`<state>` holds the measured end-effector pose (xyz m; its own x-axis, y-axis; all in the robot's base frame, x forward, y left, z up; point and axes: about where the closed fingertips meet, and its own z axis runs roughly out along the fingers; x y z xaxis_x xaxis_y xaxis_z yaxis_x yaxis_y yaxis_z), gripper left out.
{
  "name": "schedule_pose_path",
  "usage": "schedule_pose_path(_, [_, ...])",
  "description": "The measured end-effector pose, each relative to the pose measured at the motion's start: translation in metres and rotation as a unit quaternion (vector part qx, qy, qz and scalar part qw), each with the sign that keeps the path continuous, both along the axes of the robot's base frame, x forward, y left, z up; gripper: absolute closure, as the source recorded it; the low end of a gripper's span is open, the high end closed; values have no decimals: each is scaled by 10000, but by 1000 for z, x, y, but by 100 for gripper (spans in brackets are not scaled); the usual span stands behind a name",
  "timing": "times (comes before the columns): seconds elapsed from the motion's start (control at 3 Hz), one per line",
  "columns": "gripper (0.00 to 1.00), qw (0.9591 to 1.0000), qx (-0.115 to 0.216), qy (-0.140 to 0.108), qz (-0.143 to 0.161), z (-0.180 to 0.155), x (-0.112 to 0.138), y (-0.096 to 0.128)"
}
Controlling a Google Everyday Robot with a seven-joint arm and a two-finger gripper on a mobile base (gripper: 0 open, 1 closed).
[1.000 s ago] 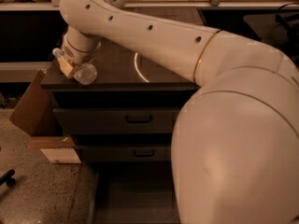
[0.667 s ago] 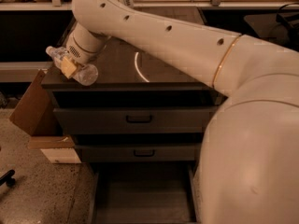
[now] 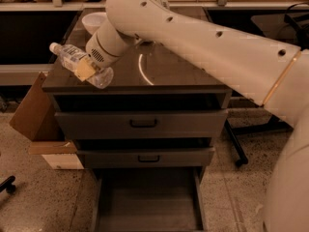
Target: Place blue plastic bottle into bottom drawer
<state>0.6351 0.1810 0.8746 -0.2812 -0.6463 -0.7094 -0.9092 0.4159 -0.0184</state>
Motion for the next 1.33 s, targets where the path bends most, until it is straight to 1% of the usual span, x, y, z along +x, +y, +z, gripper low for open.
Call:
schedule_pose_path(0.33, [100,10000,-2,-1,5,0,0,0])
schedule_pose_path(0.67, [100,9996,-11,-137,236,-11,-27,-12])
schedule_pose_path(1.0, [100,9983,28,-261,514,-30,-69,-32])
schedule_pose_path(1.33, [100,9973,115,-285,666,-53,-97,-54])
